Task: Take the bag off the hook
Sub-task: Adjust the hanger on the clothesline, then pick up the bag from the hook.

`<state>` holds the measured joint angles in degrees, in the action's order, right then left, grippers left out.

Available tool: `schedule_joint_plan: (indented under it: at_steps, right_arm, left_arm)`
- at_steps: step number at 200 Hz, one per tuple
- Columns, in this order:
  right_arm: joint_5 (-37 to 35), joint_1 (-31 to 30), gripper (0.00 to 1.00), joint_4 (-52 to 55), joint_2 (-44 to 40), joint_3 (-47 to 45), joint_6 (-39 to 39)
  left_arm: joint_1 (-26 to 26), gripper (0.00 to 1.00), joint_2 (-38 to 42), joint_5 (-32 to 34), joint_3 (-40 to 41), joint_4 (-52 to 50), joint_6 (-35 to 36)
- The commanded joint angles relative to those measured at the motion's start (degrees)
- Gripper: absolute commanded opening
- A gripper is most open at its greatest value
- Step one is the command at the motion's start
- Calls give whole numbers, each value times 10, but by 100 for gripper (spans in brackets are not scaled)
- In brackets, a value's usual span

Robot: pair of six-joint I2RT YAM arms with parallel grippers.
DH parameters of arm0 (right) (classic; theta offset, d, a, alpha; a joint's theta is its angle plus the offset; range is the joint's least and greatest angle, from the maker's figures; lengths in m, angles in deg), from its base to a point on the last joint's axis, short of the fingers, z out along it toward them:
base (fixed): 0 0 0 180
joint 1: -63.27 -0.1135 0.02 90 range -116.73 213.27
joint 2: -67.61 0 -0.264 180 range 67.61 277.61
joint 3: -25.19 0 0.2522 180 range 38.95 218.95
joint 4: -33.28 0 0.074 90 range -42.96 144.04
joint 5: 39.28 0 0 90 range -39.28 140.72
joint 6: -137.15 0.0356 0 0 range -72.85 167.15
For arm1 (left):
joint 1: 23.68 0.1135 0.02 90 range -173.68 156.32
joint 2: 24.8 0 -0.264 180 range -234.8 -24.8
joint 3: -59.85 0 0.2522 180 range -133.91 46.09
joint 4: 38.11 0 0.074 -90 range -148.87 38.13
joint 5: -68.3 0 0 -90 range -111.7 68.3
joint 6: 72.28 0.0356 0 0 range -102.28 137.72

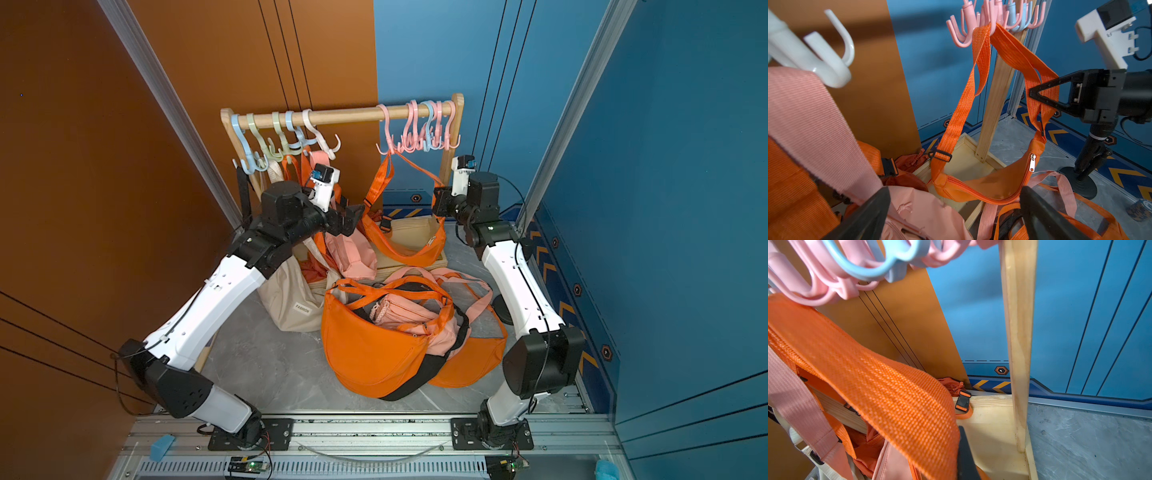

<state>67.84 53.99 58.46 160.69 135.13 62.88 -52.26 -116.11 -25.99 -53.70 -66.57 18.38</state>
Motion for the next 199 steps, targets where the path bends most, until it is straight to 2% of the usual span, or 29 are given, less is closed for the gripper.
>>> schedule_joint_plan:
  at_steps: [1,80,130,164,182,192,199]
  right_arm:
    - [13,11,0,-6,-18,-3,27]
    - [46,10,0,-7,-8,3,60]
    - [53,8,0,2,-15,3,59]
    - [59,8,0,10,-12,12,55]
    - [62,7,0,11,-13,14,55]
    - [63,7,0,10,-14,14,55]
    - [63,6,0,11,-14,14,56]
  left_arm:
    - [-3,98,-38,-26,-46,13,10]
    - [-2,99,-182,-90,-186,21,2]
    - [3,100,-272,-93,-291,24,-4]
    - [3,96,-319,-94,-347,28,-4]
    - [4,88,-331,-95,-357,34,-7]
    - [5,63,-335,-103,-360,55,-8]
    - [6,50,-337,-113,-360,60,-11]
